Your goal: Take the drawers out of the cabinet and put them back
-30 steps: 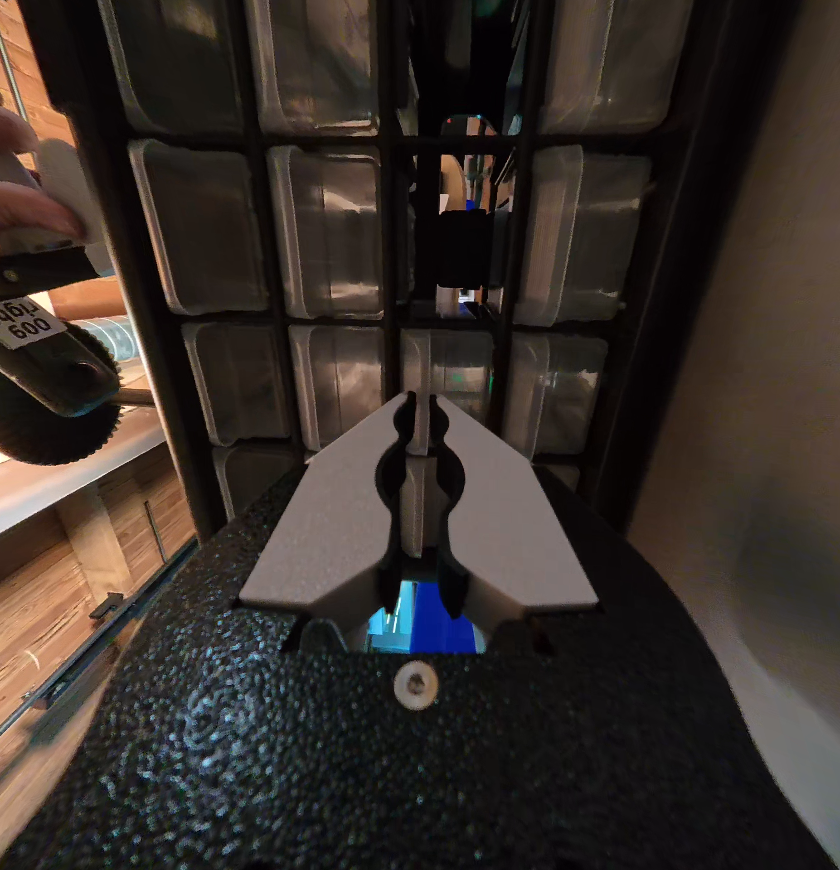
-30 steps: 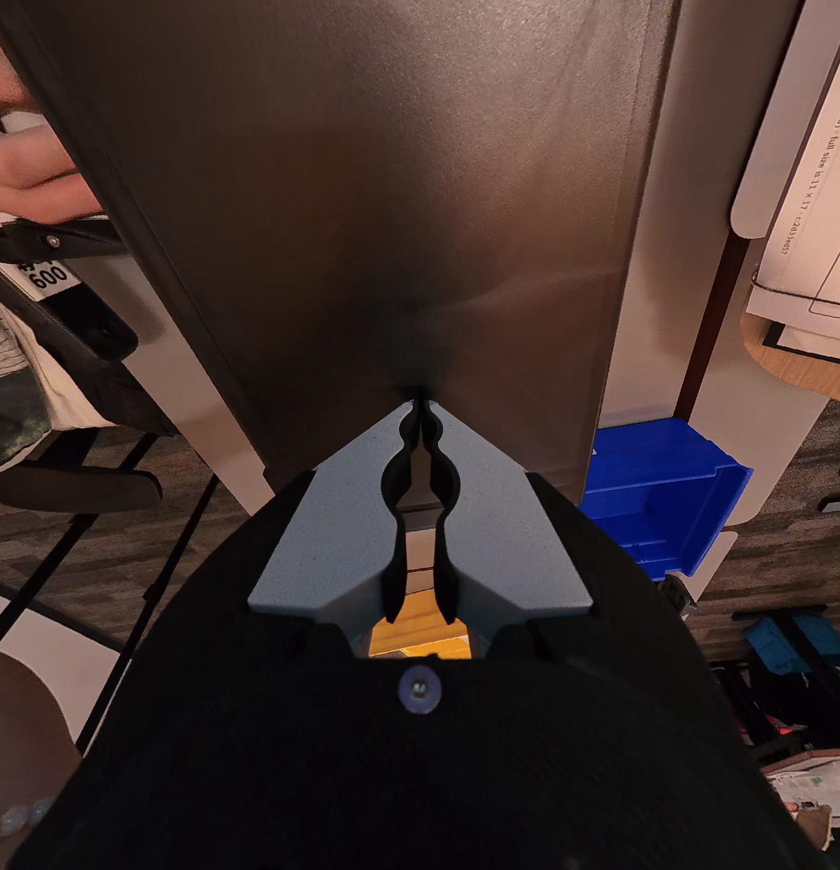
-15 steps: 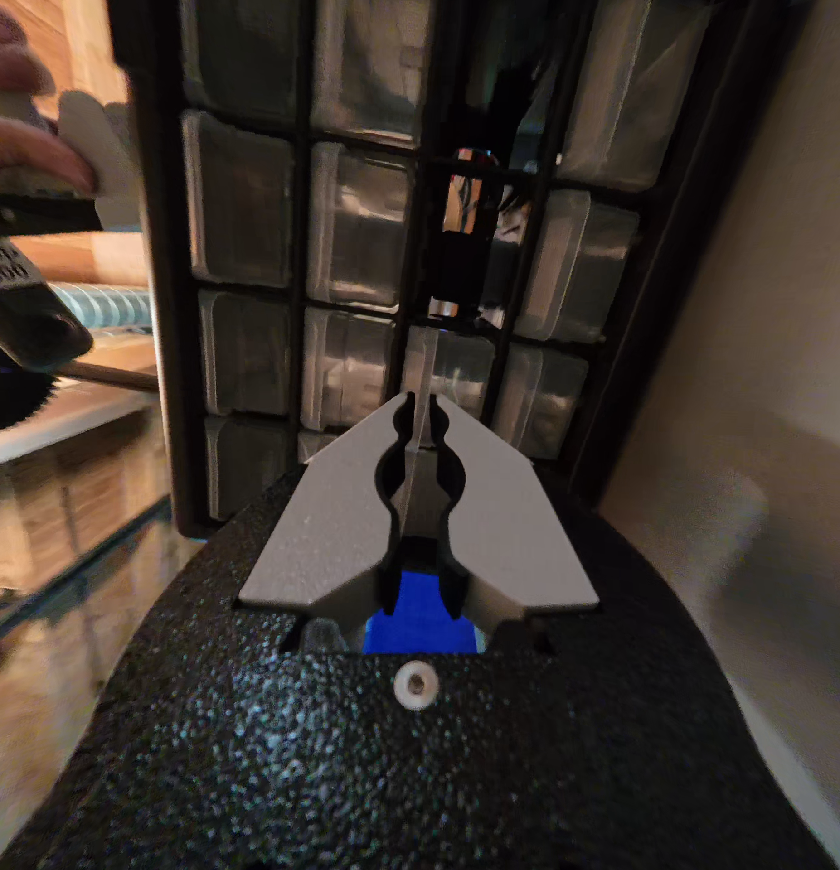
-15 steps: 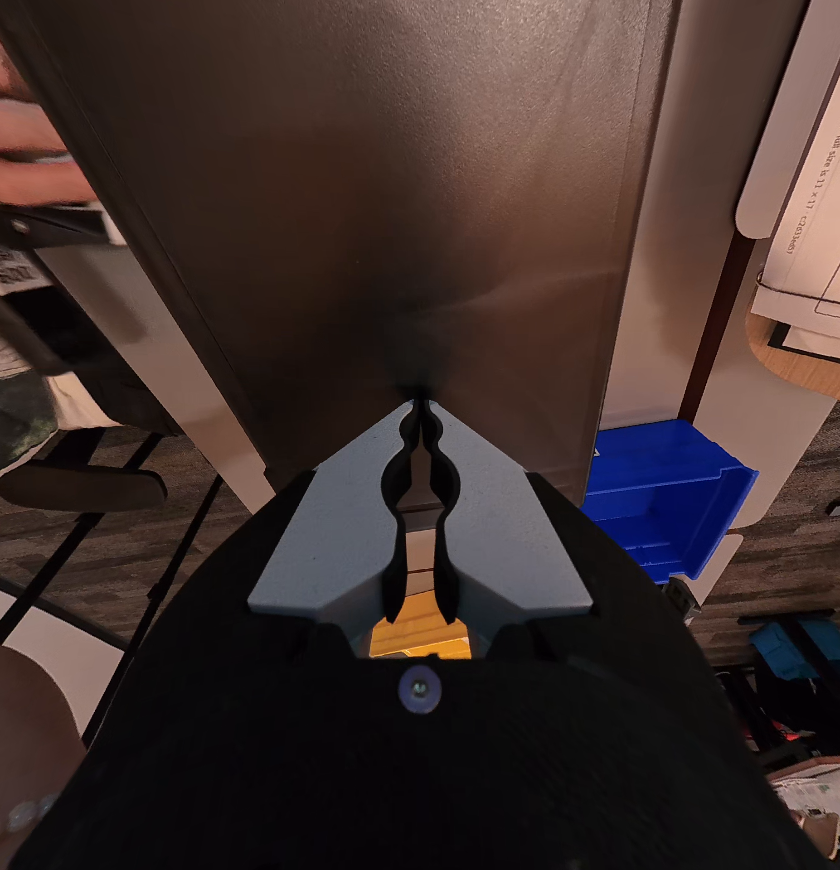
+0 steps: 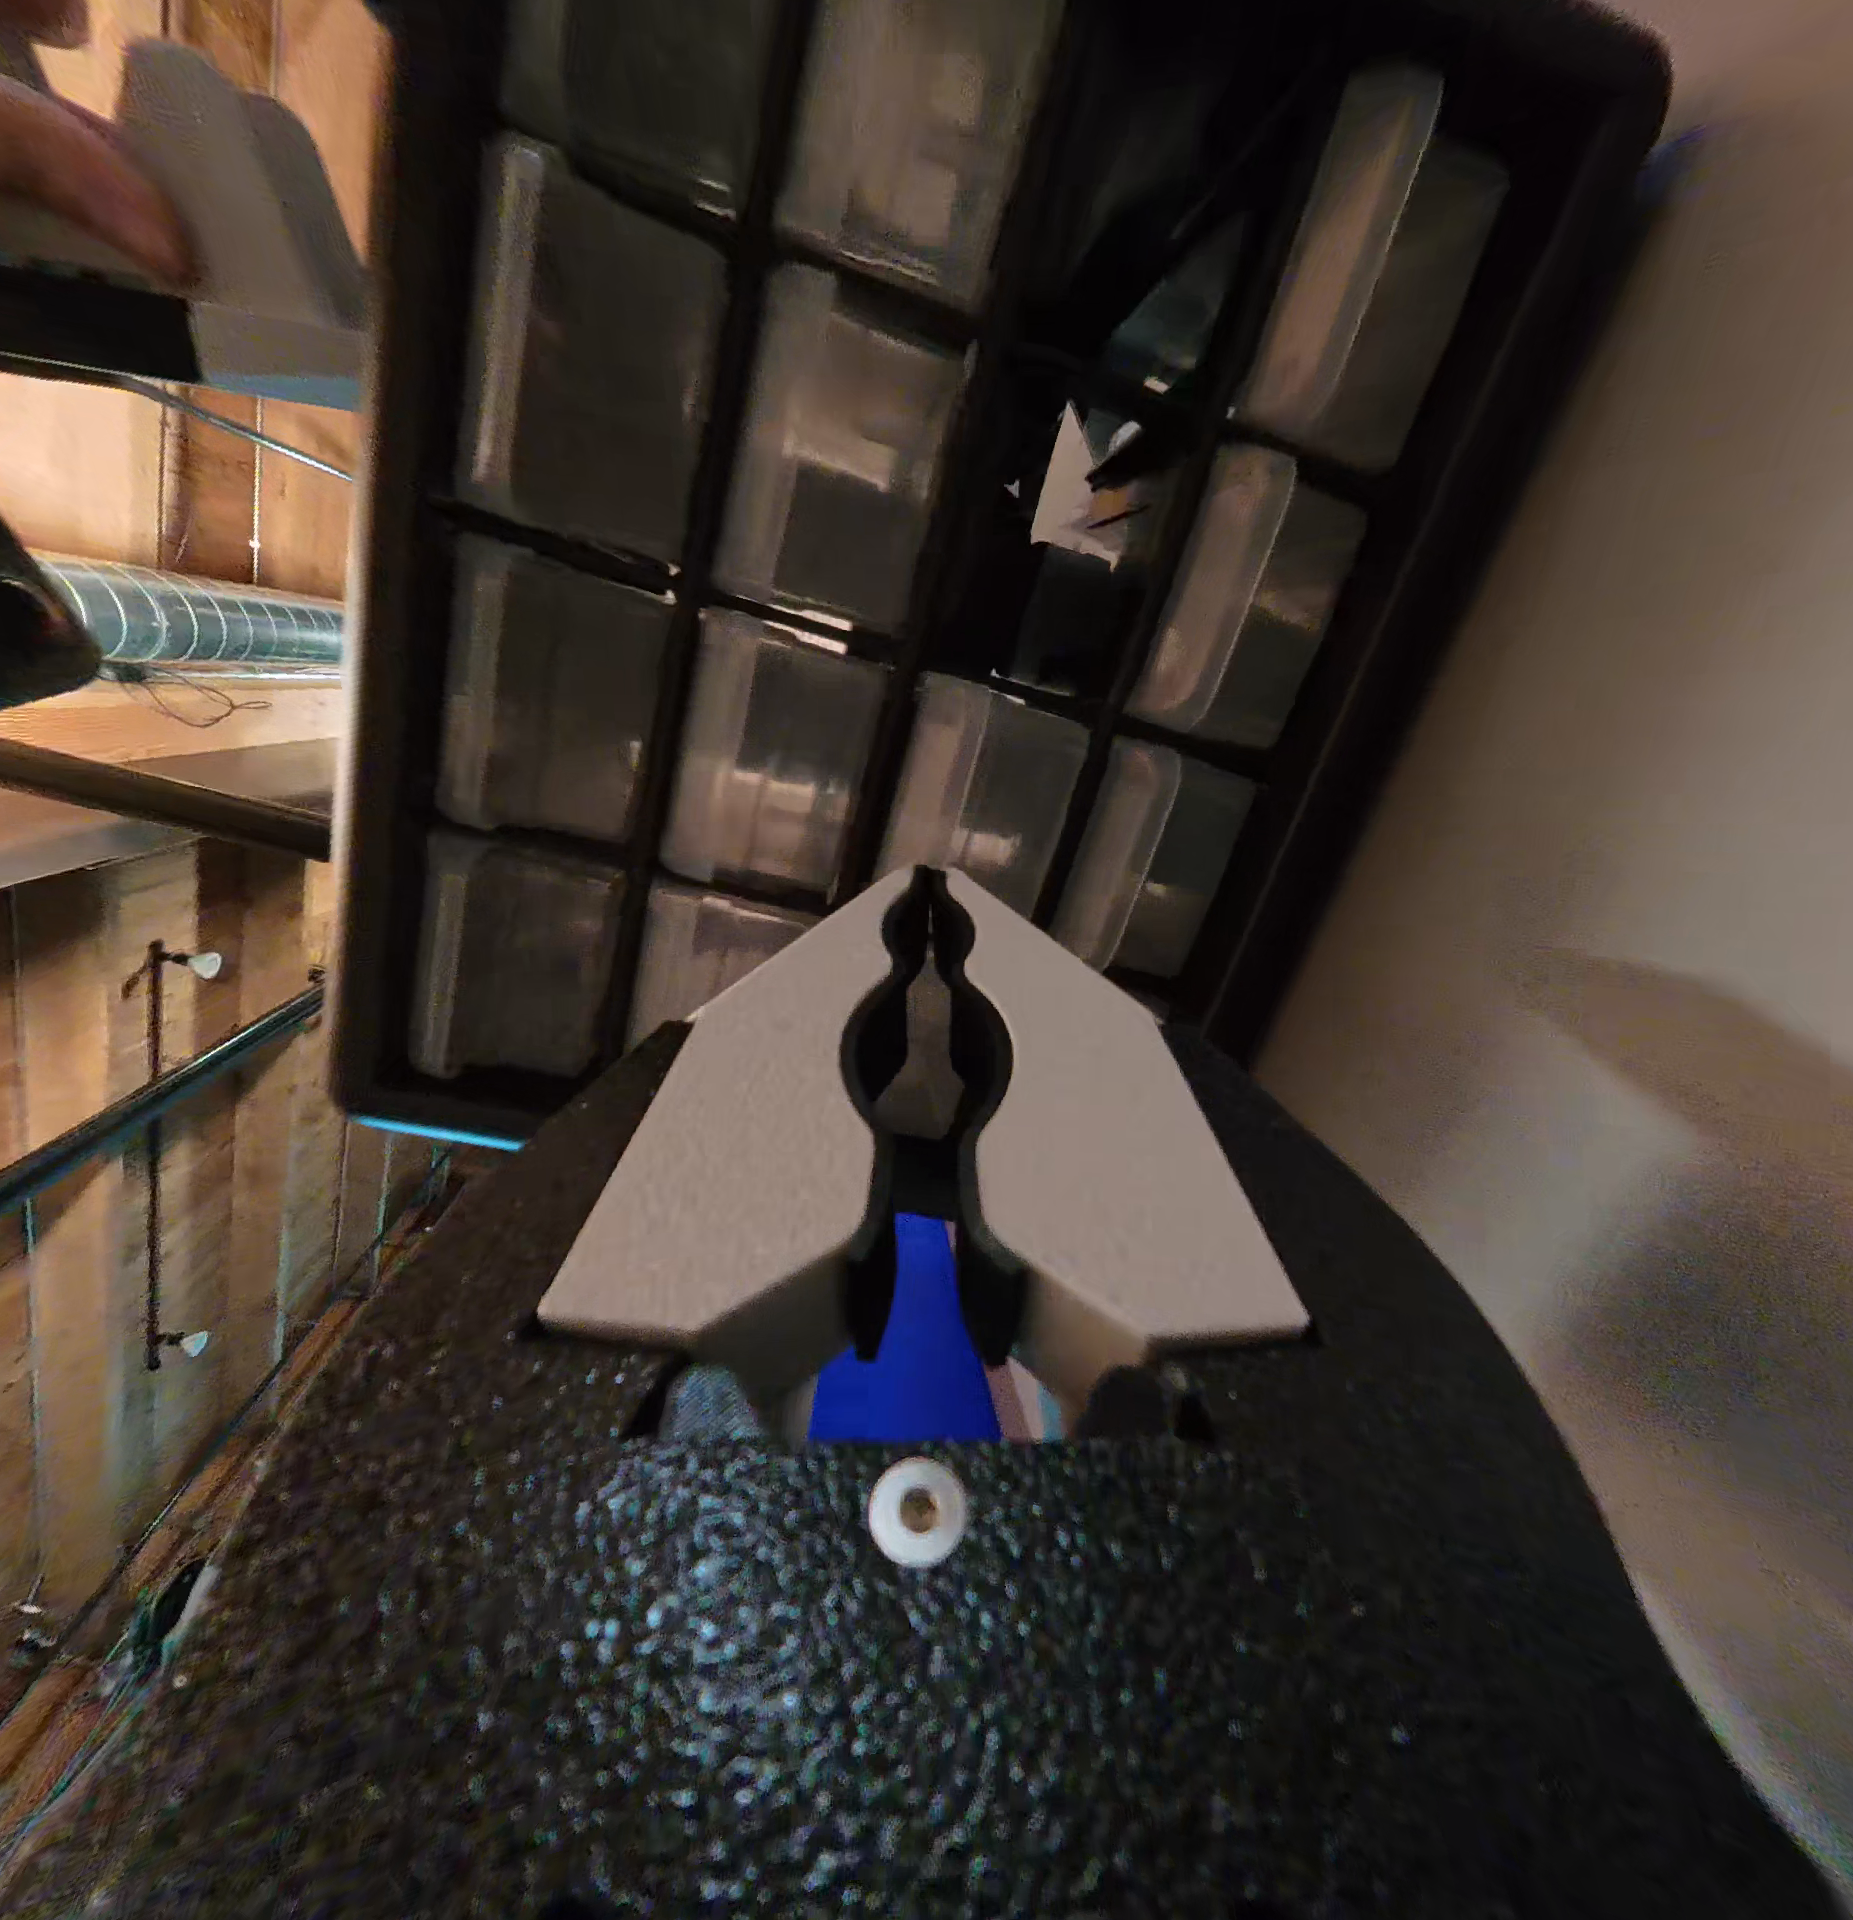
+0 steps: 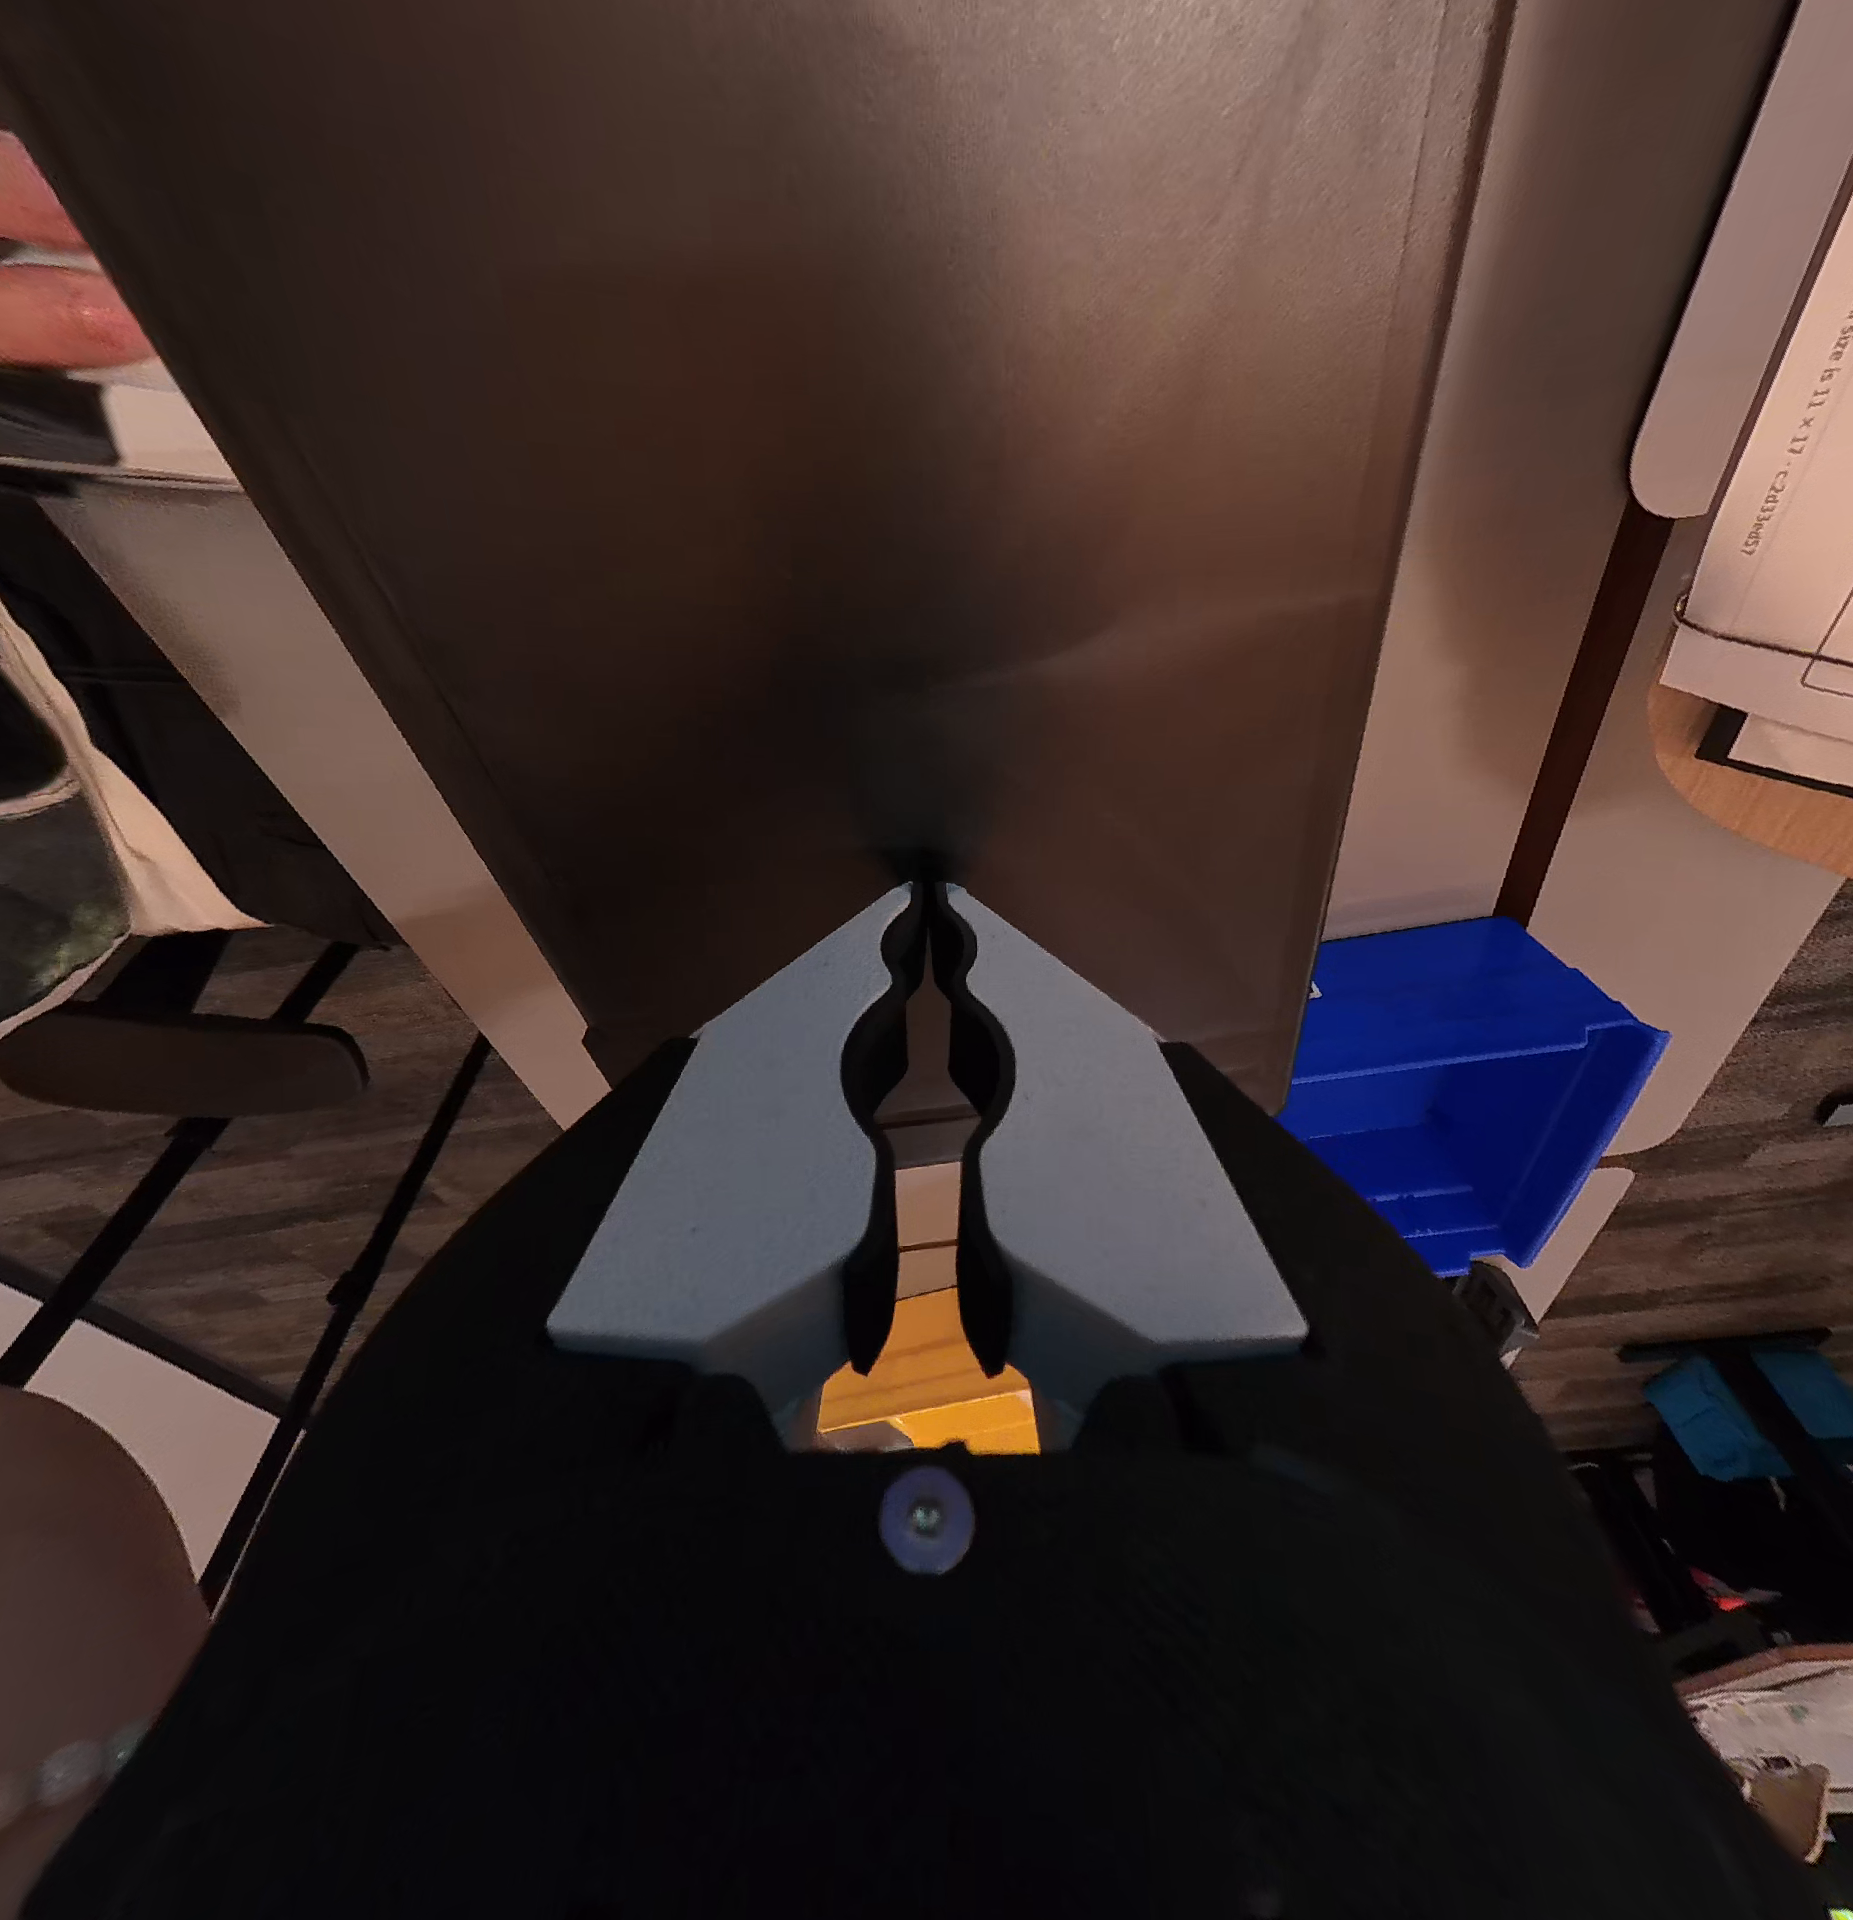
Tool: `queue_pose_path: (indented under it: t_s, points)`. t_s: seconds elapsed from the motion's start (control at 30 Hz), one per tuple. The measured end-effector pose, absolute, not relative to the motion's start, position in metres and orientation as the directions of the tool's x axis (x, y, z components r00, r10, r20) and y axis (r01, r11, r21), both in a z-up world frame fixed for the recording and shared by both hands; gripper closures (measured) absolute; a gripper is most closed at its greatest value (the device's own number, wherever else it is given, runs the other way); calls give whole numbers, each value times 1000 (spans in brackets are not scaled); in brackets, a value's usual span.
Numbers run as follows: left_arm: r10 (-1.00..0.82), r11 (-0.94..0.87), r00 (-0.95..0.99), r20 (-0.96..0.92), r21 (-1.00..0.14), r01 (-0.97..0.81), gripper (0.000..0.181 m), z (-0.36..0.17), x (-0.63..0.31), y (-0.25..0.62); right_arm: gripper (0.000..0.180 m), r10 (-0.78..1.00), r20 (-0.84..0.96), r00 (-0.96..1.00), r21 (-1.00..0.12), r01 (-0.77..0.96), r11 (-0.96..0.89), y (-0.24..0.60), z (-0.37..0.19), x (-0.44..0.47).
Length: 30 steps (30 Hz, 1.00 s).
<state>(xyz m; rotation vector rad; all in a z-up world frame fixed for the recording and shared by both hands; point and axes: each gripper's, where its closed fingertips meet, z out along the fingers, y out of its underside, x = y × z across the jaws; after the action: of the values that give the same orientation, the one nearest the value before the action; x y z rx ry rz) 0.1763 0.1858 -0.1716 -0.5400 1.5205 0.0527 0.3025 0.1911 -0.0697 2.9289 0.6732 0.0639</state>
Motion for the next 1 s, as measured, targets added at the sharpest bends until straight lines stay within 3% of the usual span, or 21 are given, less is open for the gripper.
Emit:
queue_pose_path:
  t_s: [0.23,0.83,1.0]
  points:
    - [-230,869,84,-970,-243,-431,181,-184,203,201,180,440,17,898,152,432,-889,191,-70,303]
    - [-313,829,154,-937,-349,-438,181,-181,180,210,180,441,20,897,138,434,-890,191,-70,302]
    - [-283,813,178,-943,-334,-478,181,-177,178,233,180,437,22,899,132,431,-893,191,-70,303]
